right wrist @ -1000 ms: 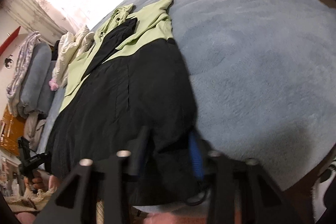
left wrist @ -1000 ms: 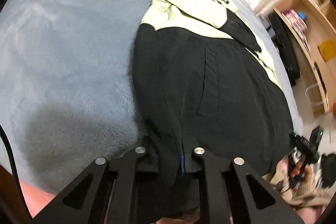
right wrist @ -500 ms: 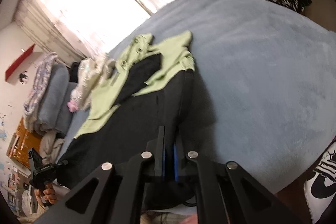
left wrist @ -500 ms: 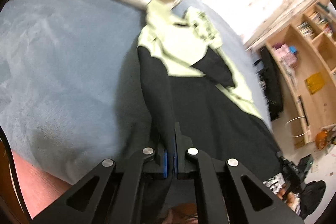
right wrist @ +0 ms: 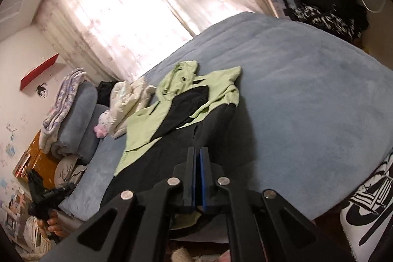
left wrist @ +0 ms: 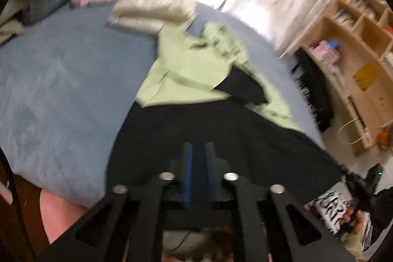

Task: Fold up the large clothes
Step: 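Lift the black hem with both grippers and carry it toward the green hood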

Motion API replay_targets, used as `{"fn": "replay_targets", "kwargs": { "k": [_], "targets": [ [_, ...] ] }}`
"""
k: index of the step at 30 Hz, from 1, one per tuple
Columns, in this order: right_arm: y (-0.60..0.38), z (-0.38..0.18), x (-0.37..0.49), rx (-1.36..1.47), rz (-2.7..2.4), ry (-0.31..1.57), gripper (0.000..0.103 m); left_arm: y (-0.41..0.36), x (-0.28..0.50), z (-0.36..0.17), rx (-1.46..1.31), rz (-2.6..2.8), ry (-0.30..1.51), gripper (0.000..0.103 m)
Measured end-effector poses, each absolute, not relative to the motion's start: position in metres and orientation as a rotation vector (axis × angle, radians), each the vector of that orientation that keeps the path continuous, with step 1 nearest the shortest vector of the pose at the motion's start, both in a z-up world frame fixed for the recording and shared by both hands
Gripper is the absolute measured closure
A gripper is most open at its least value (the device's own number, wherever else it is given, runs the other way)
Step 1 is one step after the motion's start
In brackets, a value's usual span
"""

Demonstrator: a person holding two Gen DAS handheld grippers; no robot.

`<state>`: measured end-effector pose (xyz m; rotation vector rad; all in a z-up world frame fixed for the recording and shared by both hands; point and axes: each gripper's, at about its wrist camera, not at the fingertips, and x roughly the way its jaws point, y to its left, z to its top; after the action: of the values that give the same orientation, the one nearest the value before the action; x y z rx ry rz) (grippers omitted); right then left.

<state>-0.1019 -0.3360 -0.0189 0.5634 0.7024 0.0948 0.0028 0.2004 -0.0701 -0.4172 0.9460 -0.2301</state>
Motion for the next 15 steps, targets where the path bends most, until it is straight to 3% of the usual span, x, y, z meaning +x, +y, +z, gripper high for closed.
{"fn": "replay_targets", "kwargs": {
  "k": [3,5,7,9,10,12,15],
  "targets": [
    [-0.342,-0.037,-0.097,0.588,0.093,0.741,0.101,0.231,0.017,-0.114,-0.500,-0.180,1.041,0.069],
    [-0.348,-0.047,-0.095,0.602,0.095,0.767,0.100,0.250,0.019,-0.136,-0.554,-0.158,1.088,0.067],
    [-0.359,-0.062,-0.091,0.661,0.123,0.821,0.097,0.260,0.020,-0.151,-0.570,-0.198,1.112,0.045],
    [-0.371,-0.072,-0.089,0.691,0.116,0.857,0.095,0.266,0.016,-0.162,-0.578,-0.248,1.134,0.030],
    [-0.375,-0.077,-0.088,0.693,0.108,0.874,0.092,0.267,0.016,-0.168,-0.575,-0.283,1.146,0.027],
    [-0.384,-0.087,-0.086,0.693,0.085,0.922,0.065,0.267,0.015,-0.176,-0.566,-0.322,1.170,0.027],
    [-0.396,-0.104,-0.085,0.719,0.075,0.988,0.059,0.266,0.017,-0.188,-0.563,-0.359,1.194,0.026]
  ]
}}
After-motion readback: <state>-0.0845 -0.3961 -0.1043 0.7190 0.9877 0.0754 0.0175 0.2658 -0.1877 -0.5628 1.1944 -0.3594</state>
